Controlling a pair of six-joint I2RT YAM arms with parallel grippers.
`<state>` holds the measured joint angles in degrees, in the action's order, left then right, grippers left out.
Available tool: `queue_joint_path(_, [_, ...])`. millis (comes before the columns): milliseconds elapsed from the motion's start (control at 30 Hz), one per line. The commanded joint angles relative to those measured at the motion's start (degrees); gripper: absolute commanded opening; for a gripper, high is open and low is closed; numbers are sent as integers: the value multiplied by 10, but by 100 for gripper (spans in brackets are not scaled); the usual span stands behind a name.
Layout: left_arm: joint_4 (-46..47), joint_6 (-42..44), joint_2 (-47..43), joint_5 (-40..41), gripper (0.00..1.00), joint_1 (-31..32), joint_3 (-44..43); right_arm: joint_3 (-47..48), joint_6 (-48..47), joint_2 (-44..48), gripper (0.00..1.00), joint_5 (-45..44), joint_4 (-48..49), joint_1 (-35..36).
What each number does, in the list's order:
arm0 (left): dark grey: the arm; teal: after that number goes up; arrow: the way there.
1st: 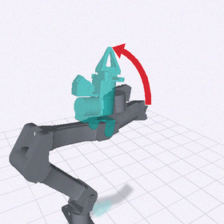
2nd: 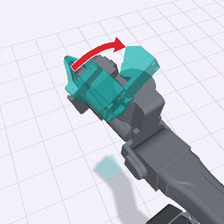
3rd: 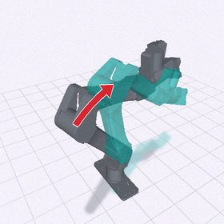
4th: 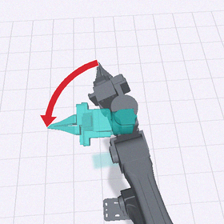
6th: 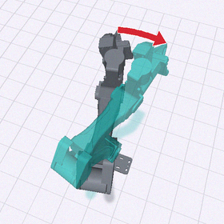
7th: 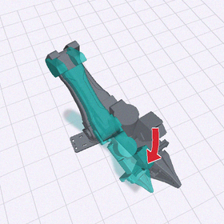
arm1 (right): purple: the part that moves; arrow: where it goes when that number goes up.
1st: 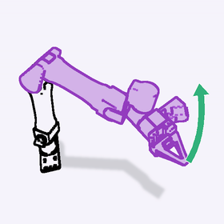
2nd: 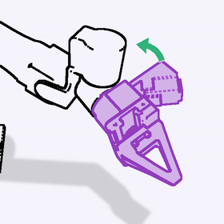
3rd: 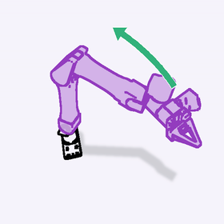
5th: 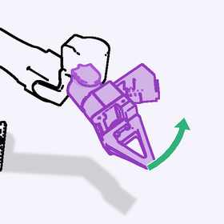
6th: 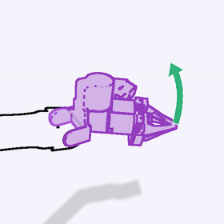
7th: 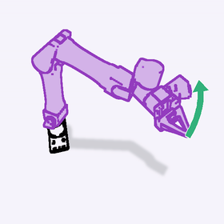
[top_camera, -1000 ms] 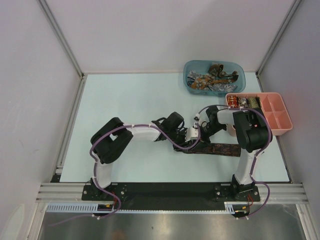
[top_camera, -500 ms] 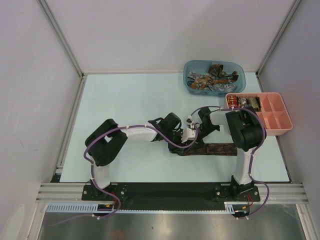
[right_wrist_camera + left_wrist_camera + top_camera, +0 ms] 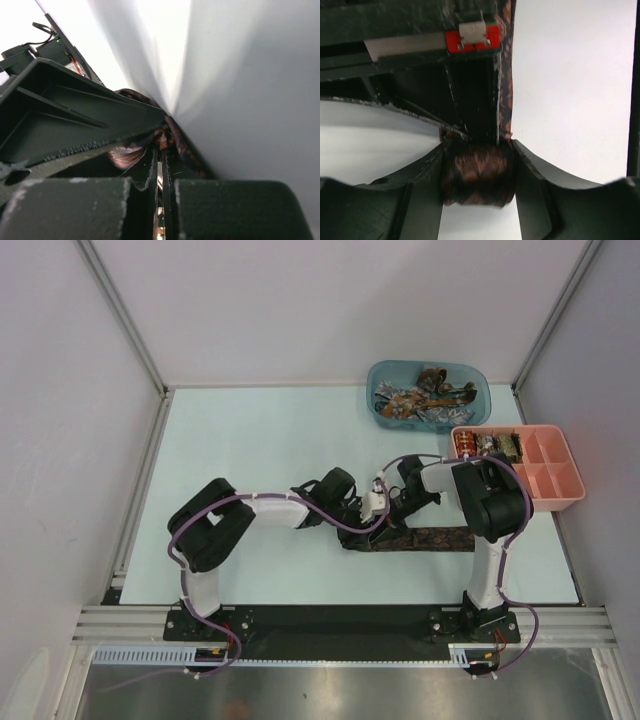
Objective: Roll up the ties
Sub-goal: Roll the tie at the center of the board.
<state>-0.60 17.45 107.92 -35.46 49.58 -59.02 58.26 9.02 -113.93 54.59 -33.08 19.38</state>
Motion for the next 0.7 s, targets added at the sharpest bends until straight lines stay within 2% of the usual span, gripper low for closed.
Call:
queue_joint_path(0, [127,-41,4,-38,58,26,25,-16,15,-32,0,-52,80,20])
queue_joint_path(100, [126,-23,11,-16,54,30,23,-15,14,-32,0,-50,79,20])
queue_joint_path(200, [68,22,32,14,46,36,-5,-12,13,-30,0,-43,74,22])
queue_joint_path(233, [19,36,40,26,40,40,-15,-12,11,-28,0,-41,73,20])
queue_joint_path(367, [-76,101,55,48,33,46,-39,-15,-8,-4,0,-46,58,16])
queue_joint_path(400, [-88,118,55,52,34,47,-42,-17,-11,5,0,-53,57,17])
queue_joint_path(433, [-108,124,55,53,40,47,-43,-19,-10,5,0,-61,57,18])
queue_joint_path(567, [-107,132,28,46,54,39,-25,-18,-15,-14,0,-79,49,14])
queue_joint_path(667, [-97,122,6,28,60,21,-14,-14,-15,-17,0,-81,45,11])
